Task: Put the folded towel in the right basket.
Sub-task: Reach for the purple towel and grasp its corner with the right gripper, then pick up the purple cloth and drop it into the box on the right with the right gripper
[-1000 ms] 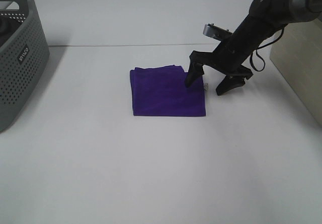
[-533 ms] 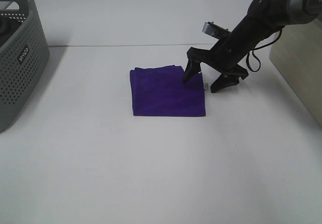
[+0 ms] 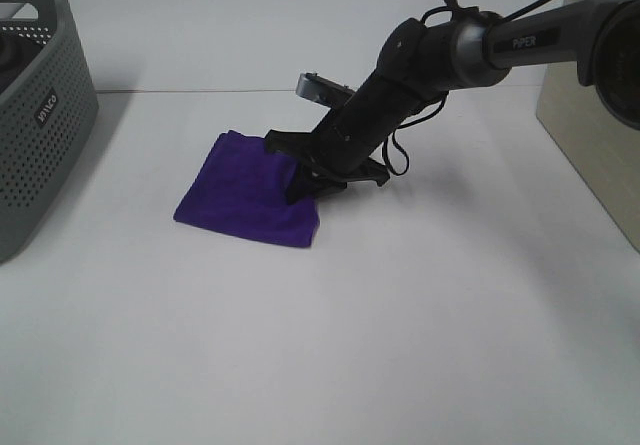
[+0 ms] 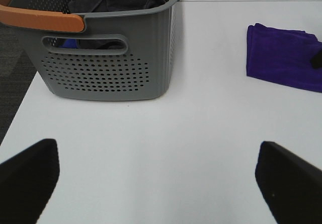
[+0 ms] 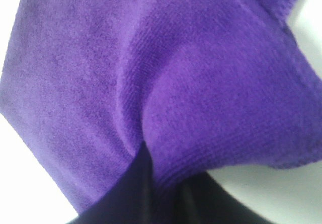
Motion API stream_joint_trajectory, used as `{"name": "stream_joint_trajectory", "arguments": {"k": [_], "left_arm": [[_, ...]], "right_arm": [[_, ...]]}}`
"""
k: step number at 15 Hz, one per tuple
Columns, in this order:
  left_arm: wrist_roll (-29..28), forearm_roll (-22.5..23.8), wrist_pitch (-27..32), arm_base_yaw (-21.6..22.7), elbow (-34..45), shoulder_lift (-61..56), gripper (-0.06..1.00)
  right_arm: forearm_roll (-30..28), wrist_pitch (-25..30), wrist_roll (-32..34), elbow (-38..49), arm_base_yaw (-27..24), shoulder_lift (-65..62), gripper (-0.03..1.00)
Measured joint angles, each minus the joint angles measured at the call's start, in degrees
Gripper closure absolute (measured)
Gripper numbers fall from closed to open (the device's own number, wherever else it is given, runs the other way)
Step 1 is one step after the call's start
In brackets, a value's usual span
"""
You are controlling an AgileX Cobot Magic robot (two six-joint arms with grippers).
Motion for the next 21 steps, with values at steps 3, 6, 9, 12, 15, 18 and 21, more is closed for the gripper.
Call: {"name": "stream_joint_trajectory", "arguments": {"k": [3, 6, 9, 12, 15, 18, 21], "left_arm": [[0.0, 0.0, 0.0, 0.0, 0.0, 0.0, -0.05], [0.0, 0.0, 0.0, 0.0, 0.0, 0.0, -0.05], [0.0, 0.0, 0.0, 0.0, 0.0, 0.0, -0.05], [0.0, 0.0, 0.0, 0.0, 0.0, 0.0, -0.05], [0.0, 0.0, 0.0, 0.0, 0.0, 0.0, -0.05], [0.0, 0.0, 0.0, 0.0, 0.0, 0.0, -0.05], [0.0, 0.0, 0.0, 0.0, 0.0, 0.0, -0.05]], "right_arm": [[0.11, -0.11, 0.0, 0.06, 0.0, 0.0, 0.92], [-2.06, 1.66, 0.0, 0.57, 0.0, -1.72, 0.92], [-6.65, 7.73, -0.52, 1.72, -1.43, -10.49, 0.92], [-11.46, 13.46, -1.55, -4.07, -8.48, -26.81, 0.92], [-16.56, 14.5, -0.46, -14.27, -19.6, -33.98, 0.92], [-20.11, 14.44, 1.09, -21.37, -31.57, -34.78, 0.92], [-23.32, 15.7, 3.55, -21.54, -40.28, -33.35, 0.92]]}}
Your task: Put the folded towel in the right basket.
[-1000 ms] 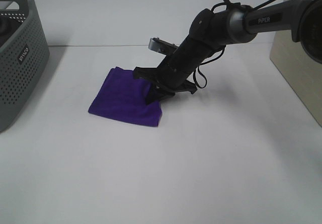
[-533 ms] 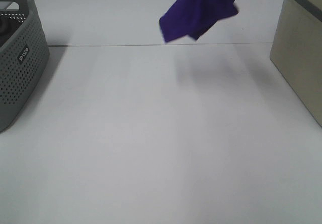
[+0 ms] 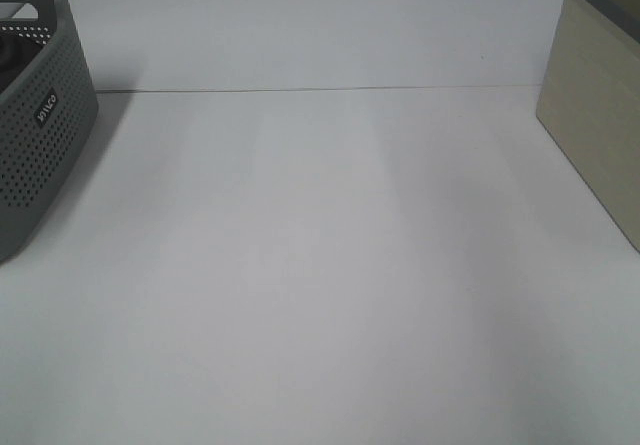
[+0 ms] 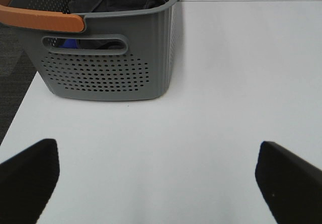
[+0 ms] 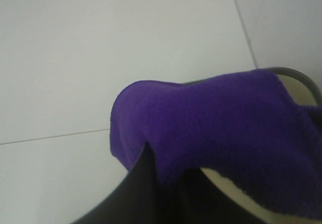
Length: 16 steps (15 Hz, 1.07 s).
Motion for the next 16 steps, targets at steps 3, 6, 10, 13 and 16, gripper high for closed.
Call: {"name": "stream_joint_trajectory", "arguments": {"k": [3, 6, 10, 13, 16], "left_arm": [[0.0, 0.0, 0.0, 0.0, 0.0, 0.0, -0.05], [0.0, 0.0, 0.0, 0.0, 0.0, 0.0, -0.05], [0.0, 0.0, 0.0, 0.0, 0.0, 0.0, -0.05], [0.0, 0.06, 0.0, 0.0, 0.0, 0.0, -0.05], [0.0, 0.06, 0.0, 0.0, 0.0, 0.0, -0.05]], "right_arm": [[-1.15, 5.27, 0.92, -0.11, -7.45, 7.91, 0.92], [-1.78, 9.05, 0.97, -0.11, -7.51, 12.49, 0.85], [-2.12, 10.6, -0.11, -0.11, -6.36, 14.15, 0.1], [-1.49, 11.69, -1.6, -0.17, -6.36, 14.15, 0.02], [-4.13, 12.43, -1.66, -5.96, -2.01, 14.09, 0.01]]}}
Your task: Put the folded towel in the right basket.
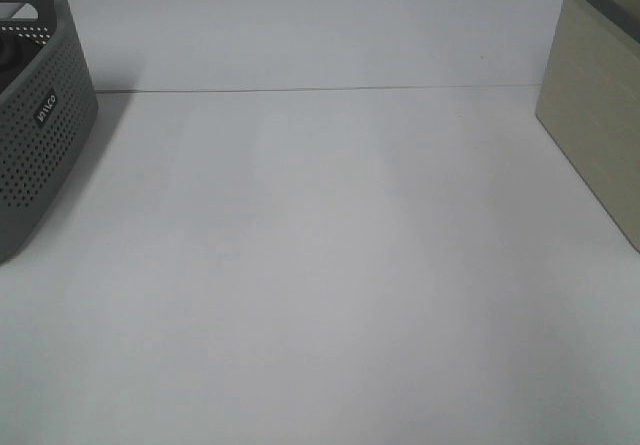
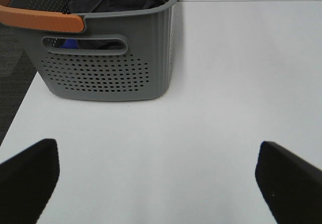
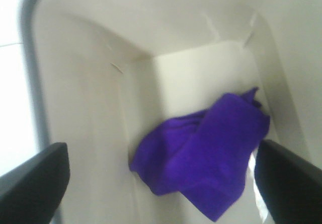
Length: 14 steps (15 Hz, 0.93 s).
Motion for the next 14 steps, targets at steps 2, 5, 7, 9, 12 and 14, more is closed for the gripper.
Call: {"name": "stream_joint_trajectory", "arguments": {"k": [2, 5, 7, 9, 12, 14], "left_arm": [[0.0, 0.0, 0.0, 0.0, 0.0, 0.0, -0.05], [0.0, 0.0, 0.0, 0.0, 0.0, 0.0, -0.05], [0.0, 0.0, 0.0, 0.0, 0.0, 0.0, -0.05], [0.0, 0.0, 0.0, 0.0, 0.0, 0.0, -0.05], [0.0, 0.0, 0.0, 0.0, 0.0, 0.0, -0.05], [0.0, 0.0, 0.0, 0.0, 0.0, 0.0, -0.05]], "right_arm": [[-4.07, -0.06, 2.69, -5.33, 7.56, -0.11, 0.01], [-7.45, 0.0, 6.02, -7.1, 13.12, -2.29, 0.01], [-7.68, 0.0, 6.93, -3.21, 13.64, -7.05, 0.01], [-6.76, -0.11, 7.1, 6.59, 14.15, -16.9, 0.01], [-8.31, -0.17, 7.1, 31.23, 14.32, -37.87, 0.01], [-7.56, -2.06, 4.18, 56.09, 14.32, -62.22, 0.02]]}}
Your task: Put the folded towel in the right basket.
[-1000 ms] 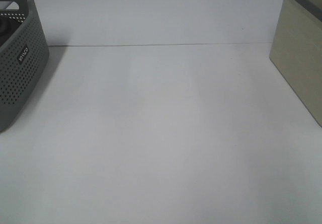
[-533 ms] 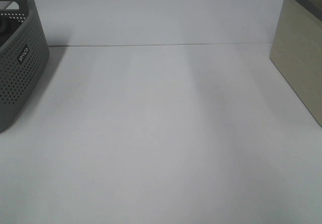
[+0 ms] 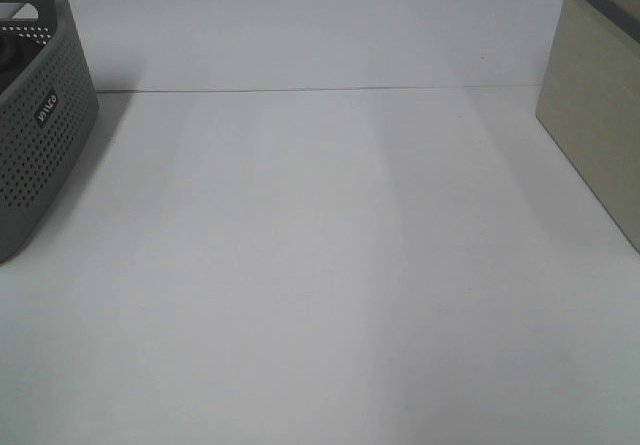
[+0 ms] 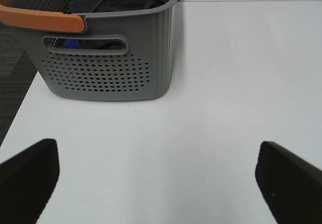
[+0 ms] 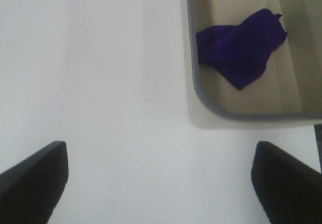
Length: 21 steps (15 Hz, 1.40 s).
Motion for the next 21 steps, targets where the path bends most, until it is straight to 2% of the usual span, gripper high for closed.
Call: {"name": "stream_joint_trajectory", "arguments": {"k": [2, 5, 9, 13, 21], "left_arm": [[0.0, 0.0, 0.0, 0.0, 0.0, 0.0, -0.05], [0.0, 0.0, 0.0, 0.0, 0.0, 0.0, -0.05], [0.0, 0.0, 0.0, 0.0, 0.0, 0.0, -0.05], [0.0, 0.0, 0.0, 0.0, 0.0, 0.0, -0.05], [0.0, 0.06, 0.0, 0.0, 0.0, 0.0, -0.05]], "right_arm": [[1.26, 0.0, -0.57, 13.81, 0.0, -15.87, 0.02], [0.74, 0.0, -0.57, 27.5, 0.0, -34.84, 0.02], [0.34, -0.11, -0.57, 40.22, 0.0, -56.26, 0.02], [0.11, -3.04, -0.57, 46.98, 0.0, -59.53, 0.02], [-0.29, -4.07, -0.57, 47.15, 0.0, -59.53, 0.02]]}}
